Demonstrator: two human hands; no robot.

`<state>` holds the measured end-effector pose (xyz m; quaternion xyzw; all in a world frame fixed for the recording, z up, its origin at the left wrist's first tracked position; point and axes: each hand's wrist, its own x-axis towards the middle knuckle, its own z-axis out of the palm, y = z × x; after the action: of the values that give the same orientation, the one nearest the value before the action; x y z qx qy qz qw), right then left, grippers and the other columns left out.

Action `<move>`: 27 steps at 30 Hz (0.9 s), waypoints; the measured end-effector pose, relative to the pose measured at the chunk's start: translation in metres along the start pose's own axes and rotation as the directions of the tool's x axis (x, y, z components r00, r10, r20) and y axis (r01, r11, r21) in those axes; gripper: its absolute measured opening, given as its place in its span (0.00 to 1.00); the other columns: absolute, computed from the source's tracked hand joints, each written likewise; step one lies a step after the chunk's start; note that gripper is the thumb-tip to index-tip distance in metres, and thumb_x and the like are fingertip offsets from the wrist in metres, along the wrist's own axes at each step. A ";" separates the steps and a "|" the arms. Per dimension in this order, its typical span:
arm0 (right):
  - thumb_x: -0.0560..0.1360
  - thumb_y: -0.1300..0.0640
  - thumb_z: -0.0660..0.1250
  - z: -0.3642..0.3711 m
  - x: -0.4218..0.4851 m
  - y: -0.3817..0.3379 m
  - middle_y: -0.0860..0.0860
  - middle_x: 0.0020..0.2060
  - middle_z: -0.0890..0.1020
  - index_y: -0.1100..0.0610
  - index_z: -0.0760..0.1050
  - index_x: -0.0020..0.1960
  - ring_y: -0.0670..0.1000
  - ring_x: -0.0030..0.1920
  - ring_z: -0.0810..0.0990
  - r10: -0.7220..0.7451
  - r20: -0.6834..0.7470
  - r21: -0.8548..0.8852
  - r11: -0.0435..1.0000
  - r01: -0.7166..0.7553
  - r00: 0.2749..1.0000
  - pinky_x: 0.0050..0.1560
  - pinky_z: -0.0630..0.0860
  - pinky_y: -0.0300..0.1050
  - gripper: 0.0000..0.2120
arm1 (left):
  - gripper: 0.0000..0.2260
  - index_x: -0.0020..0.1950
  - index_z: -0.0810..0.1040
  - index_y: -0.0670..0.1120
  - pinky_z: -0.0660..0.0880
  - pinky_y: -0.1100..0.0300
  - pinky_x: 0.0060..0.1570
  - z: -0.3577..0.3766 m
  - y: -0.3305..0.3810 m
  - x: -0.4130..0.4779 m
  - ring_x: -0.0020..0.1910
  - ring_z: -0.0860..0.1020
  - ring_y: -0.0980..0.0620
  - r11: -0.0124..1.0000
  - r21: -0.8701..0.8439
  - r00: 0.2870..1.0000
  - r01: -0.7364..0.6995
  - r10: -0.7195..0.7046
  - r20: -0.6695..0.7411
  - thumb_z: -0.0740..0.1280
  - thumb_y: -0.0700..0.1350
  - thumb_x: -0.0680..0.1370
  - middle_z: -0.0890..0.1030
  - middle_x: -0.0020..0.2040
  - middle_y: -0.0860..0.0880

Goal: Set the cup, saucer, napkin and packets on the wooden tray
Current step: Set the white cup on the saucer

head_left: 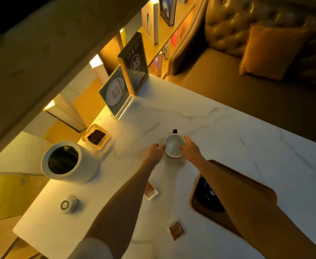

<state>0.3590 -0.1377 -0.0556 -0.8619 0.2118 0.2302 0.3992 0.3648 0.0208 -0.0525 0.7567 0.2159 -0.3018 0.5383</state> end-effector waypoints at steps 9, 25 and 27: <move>0.77 0.68 0.58 0.011 0.001 0.011 0.56 0.72 0.67 0.53 0.59 0.76 0.61 0.70 0.66 0.033 -0.044 0.290 0.957 -0.018 0.998 0.64 0.73 0.62 0.30 | 0.18 0.66 0.70 0.45 0.80 0.52 0.42 0.023 -0.008 0.005 0.53 0.78 0.39 0.940 -0.323 0.989 0.106 -0.065 0.135 0.65 0.36 0.77 0.75 0.53 0.43; 0.73 0.69 0.64 -0.032 -0.057 0.036 0.60 0.59 0.77 0.48 0.75 0.62 0.63 0.59 0.76 0.087 -0.110 0.670 0.742 0.009 0.990 0.46 0.81 0.64 0.23 | 0.20 0.67 0.72 0.41 0.81 0.50 0.40 0.048 0.029 -0.029 0.52 0.78 0.38 0.977 -0.199 0.980 0.077 -0.037 0.196 0.64 0.33 0.75 0.76 0.60 0.38; 0.73 0.68 0.65 -0.047 -0.076 0.059 0.60 0.59 0.76 0.41 0.77 0.56 0.62 0.58 0.76 0.137 -0.104 0.731 0.682 -0.018 0.985 0.45 0.82 0.63 0.23 | 0.22 0.69 0.70 0.42 0.82 0.47 0.45 0.067 0.030 -0.043 0.53 0.79 0.37 0.982 -0.173 0.970 0.079 -0.035 0.242 0.65 0.34 0.75 0.76 0.61 0.38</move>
<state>0.2764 -0.1956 -0.0203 -0.6379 0.3514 0.0785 0.6808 0.3380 -0.0527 -0.0186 0.6564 0.1982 -0.3847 0.6179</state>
